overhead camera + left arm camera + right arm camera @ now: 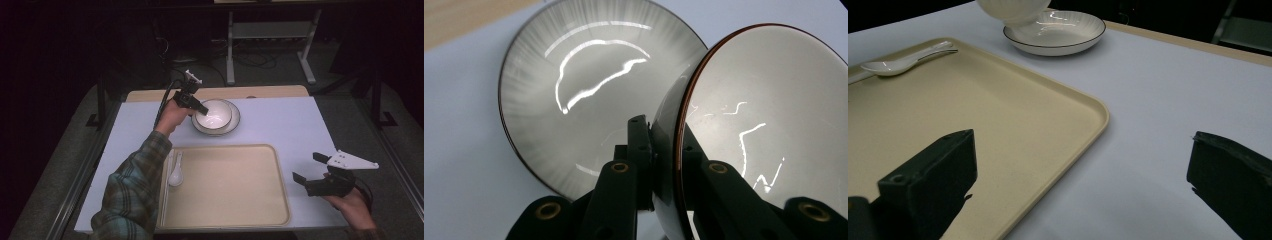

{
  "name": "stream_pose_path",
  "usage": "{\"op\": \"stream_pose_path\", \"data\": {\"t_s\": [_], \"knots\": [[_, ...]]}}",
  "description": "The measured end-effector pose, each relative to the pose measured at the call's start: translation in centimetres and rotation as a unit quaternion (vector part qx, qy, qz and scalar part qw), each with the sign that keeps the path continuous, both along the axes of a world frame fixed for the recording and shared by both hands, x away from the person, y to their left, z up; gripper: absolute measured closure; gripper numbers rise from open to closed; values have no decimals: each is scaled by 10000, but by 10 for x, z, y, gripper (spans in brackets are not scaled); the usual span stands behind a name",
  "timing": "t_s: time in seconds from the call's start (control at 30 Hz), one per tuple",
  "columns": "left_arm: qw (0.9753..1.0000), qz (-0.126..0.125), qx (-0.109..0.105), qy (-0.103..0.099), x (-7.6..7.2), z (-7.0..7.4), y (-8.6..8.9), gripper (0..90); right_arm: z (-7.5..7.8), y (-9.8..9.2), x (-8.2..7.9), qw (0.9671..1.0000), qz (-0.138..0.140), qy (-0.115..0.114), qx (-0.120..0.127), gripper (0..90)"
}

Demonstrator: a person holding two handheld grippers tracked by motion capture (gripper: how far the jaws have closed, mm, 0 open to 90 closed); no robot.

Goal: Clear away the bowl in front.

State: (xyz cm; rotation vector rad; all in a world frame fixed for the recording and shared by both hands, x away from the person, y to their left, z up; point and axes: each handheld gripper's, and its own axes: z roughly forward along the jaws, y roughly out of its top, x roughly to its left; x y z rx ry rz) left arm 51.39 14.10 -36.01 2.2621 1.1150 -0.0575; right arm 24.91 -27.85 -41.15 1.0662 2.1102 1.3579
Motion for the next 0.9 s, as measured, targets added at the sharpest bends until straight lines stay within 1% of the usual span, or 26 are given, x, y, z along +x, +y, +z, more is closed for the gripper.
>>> {"op": "stream_pose_path", "data": {"t_s": [0.07, 0.1, 0.2, 0.47, 0.7, 0.9], "knots": [[10000, -21, 12, -21, -7, 0, 3, 826, 0, 0, 0, 10000, -4, 0, -1, 0], [10000, -74, 48, -15, -10, 1, 5, 826, 0, 0, 0, 10000, -5, -2, 0, 0], [10000, -85, 42, -11, -20, 1, 10, 826, 0, 1, 0, 10000, -4, 1, -12, 0], [9998, -170, 37, 75, -42, -3, 24, 825, 0, 0, 0, 10000, -15, 7, -29, 0], [9996, -217, 55, 174, -56, -10, 33, 825, 0, 1, 0, 10000, -10, 10, -39, 0], [9994, -233, 91, 253, -64, -21, 40, 825, 0, 1, 0, 10000, -18, 16, -43, 0]]}}
